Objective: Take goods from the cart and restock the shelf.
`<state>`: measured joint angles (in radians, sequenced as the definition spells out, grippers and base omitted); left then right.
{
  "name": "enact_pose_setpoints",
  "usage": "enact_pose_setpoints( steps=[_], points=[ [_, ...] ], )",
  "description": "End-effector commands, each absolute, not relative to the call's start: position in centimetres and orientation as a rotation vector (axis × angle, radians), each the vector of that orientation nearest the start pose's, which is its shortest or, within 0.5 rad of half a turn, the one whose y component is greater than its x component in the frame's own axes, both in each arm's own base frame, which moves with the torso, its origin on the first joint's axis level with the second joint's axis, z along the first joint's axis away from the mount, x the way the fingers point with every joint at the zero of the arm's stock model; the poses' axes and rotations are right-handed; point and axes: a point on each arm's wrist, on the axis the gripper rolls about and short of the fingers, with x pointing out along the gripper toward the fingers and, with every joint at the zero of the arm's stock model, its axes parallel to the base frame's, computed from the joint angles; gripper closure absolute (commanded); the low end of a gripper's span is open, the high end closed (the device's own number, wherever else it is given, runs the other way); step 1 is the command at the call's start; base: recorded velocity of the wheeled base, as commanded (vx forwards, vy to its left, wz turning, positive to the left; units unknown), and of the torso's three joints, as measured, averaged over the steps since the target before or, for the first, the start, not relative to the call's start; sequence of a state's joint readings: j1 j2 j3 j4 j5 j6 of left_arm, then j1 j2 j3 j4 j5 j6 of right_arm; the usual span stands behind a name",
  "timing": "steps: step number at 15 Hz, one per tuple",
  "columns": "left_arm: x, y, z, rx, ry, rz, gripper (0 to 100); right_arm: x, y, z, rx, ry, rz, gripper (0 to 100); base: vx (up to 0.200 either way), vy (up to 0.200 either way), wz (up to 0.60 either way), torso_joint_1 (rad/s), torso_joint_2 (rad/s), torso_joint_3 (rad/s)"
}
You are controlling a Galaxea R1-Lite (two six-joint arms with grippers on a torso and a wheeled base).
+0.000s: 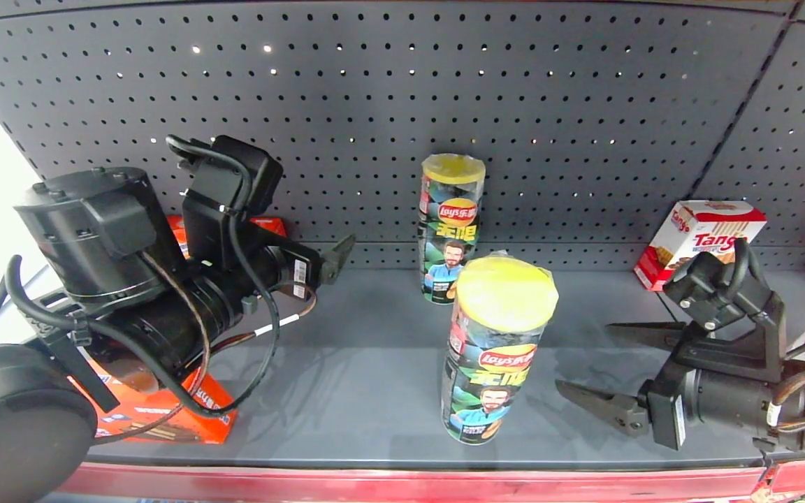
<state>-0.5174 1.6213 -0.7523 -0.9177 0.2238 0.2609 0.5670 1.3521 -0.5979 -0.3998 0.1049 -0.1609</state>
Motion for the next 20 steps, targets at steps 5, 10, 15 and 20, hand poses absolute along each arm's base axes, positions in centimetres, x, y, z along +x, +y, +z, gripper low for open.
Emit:
enact_pose_setpoints(
  steps=[5,10,15,20],
  points=[
    [25.2,-13.8,22.0,0.241,-0.084,-0.285,0,18.3,12.6,18.2,-0.254,0.342,0.716,0,0.000,0.000,0.00,0.000,0.00,0.000],
    [25.3,-13.8,22.1,0.241,-0.088,-0.285,0,19.2,13.9,17.6,-0.275,0.371,0.707,0,0.000,0.000,0.00,0.000,0.00,0.000],
    [25.3,-13.8,22.2,0.242,-0.090,-0.284,0,19.3,14.6,17.1,-0.284,0.386,0.731,0,0.000,0.000,0.00,0.000,0.00,0.000],
    [25.3,-13.8,22.2,0.242,-0.090,-0.284,0,19.2,15.2,16.8,-0.289,0.381,0.749,0,0.000,0.000,0.00,0.000,0.00,0.000]
  ],
)
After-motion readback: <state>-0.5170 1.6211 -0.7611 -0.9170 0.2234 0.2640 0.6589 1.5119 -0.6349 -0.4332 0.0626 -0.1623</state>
